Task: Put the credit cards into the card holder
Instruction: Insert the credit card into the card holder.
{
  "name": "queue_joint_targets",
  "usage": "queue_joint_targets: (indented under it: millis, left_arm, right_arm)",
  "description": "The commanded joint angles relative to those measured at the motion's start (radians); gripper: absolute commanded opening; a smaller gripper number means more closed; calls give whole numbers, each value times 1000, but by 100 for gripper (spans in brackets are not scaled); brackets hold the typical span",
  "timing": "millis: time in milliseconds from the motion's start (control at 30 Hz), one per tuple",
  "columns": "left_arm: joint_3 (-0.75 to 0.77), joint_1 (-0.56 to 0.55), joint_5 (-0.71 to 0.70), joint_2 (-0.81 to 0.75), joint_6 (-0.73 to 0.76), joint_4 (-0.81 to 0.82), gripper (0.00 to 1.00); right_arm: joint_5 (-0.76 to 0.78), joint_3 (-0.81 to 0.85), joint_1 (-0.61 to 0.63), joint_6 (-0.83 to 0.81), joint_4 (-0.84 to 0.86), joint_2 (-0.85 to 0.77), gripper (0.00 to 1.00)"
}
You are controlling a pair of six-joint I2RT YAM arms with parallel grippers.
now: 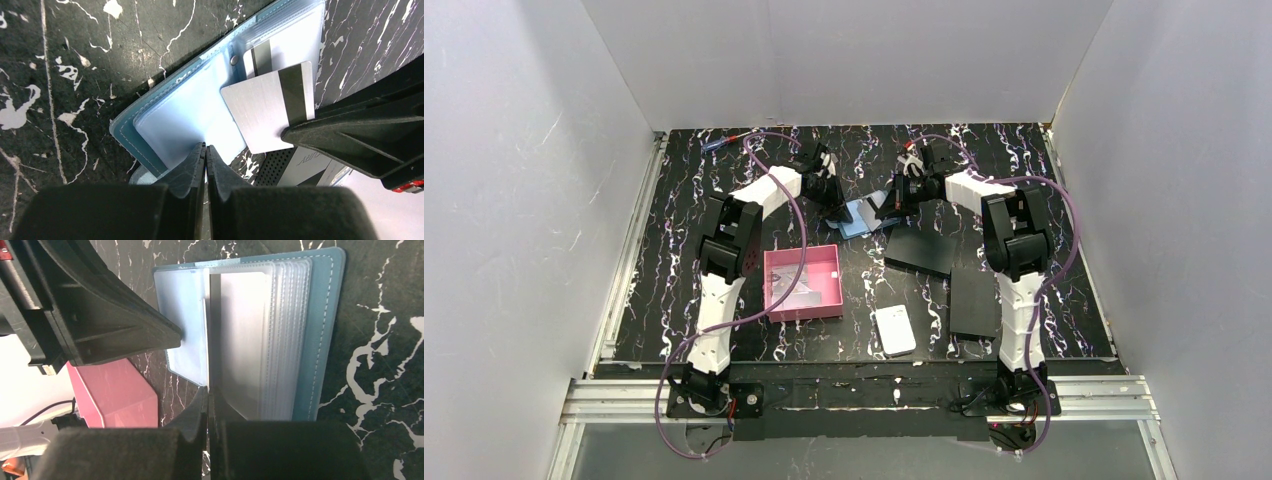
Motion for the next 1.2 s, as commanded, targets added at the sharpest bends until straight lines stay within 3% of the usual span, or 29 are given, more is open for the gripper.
queue_joint_targets:
  millis: [0, 567, 1067, 1167]
  left_arm:
    - [6, 5, -60, 3, 43, -105, 2]
    - [30, 10, -67, 29, 96, -146, 0]
    - [38, 10, -47, 27, 93, -143, 0]
    - [38, 10, -47, 26, 93, -142, 0]
  right_arm:
    - [-30, 45, -4, -13, 9, 19, 1]
    - [-60, 119, 8, -32, 1, 124, 1]
    - [-55, -82, 36, 146, 317, 66, 1]
    - [-49, -103, 42, 146, 340, 47, 8]
